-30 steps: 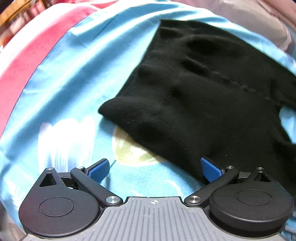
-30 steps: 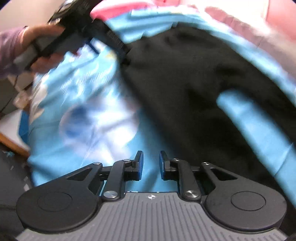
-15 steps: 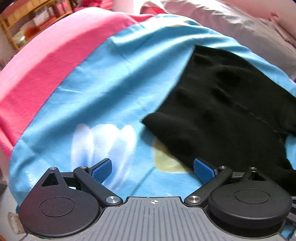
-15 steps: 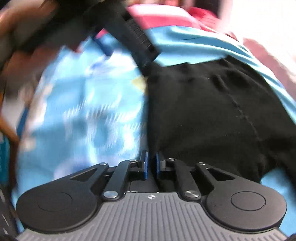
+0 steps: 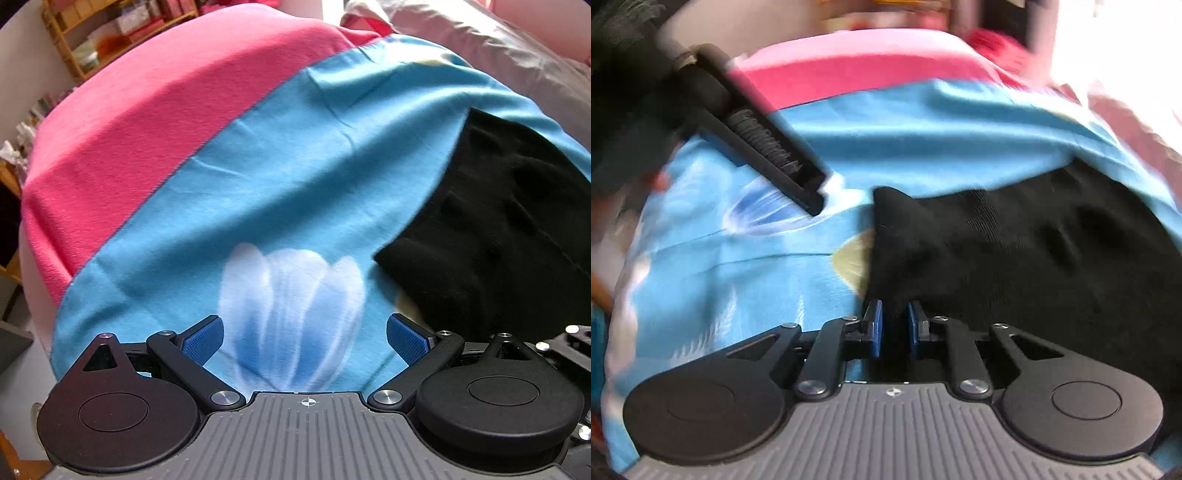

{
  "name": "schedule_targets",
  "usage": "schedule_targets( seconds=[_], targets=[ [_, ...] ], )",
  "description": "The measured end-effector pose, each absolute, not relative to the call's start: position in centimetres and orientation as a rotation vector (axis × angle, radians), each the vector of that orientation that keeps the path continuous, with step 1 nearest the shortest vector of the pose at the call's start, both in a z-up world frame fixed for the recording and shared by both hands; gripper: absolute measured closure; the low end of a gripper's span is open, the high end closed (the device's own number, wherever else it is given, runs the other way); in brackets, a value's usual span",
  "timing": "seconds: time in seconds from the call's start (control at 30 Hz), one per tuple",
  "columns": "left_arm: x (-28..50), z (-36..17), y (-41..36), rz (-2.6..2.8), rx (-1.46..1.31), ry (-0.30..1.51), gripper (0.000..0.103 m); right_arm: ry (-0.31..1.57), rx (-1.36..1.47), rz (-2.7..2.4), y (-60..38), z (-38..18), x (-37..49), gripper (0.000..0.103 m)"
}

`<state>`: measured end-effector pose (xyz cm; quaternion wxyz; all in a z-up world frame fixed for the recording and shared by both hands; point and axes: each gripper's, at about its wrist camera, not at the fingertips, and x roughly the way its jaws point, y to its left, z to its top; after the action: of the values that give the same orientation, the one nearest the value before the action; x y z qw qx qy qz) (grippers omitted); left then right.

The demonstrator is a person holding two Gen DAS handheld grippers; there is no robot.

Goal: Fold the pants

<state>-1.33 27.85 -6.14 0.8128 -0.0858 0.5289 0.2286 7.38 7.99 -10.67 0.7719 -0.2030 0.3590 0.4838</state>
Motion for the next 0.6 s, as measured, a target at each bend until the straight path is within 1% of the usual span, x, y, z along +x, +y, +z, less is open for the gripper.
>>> schedule_targets(
  seconds=[0.07, 0.1, 0.17, 0.2, 0.23, 0.27, 0.33, 0.4, 0.43, 0.5, 0.6],
  targets=[
    [-1.5, -5.9, 28.4, 0.493, -0.2, 1.121, 0.0, 0.83, -0.267, 1.12, 5.6, -9.0, 10.0, 0.082],
    [-1.5, -5.9, 28.5, 0.494, -0.208, 1.117, 0.0, 0.818, -0.224, 1.106, 4.7, -8.4, 11.2, 0.082],
    [-1.5, -5.9, 28.6, 0.493, -0.217, 1.113, 0.0, 0.786, -0.253, 1.01, 4.5, -7.8, 13.6, 0.08],
    [-1.5, -6.0, 28.5, 0.488, -0.222, 1.114, 0.0, 0.794, -0.275, 0.989, 4.9, -8.1, 14.8, 0.082],
    [-1.5, -6.0, 28.4, 0.484, -0.227, 1.115, 0.0, 0.809, -0.291, 0.986, 5.4, -8.8, 15.9, 0.087],
    [-1.5, -6.0, 28.2, 0.479, -0.231, 1.114, 0.0, 0.827, -0.312, 1.002, 6.4, -9.7, 16.8, 0.089],
    [-1.4, -6.0, 27.7, 0.463, -0.236, 1.116, 0.0, 0.865, -0.363, 1.031, 8.9, -11.9, 17.8, 0.088],
    [-1.2, -5.9, 27.0, 0.439, -0.241, 1.111, 0.0, 0.756, -0.409, 1.067, 10.3, -12.0, 17.3, 0.087],
    [-1.0, -5.8, 26.5, 0.416, -0.236, 1.105, 0.0, 0.749, -0.423, 1.07, 11.0, -12.1, 17.5, 0.087],
    [-0.5, -5.9, 25.6, 0.399, -0.215, 1.1, 0.0, 0.799, -0.381, 1.072, 11.2, -11.8, 18.7, 0.087],
    [0.3, -6.1, 24.6, 0.36, -0.22, 1.096, 0.0, 0.848, -0.345, 1.117, 8.9, -10.3, 19.7, 0.086]
  ],
)
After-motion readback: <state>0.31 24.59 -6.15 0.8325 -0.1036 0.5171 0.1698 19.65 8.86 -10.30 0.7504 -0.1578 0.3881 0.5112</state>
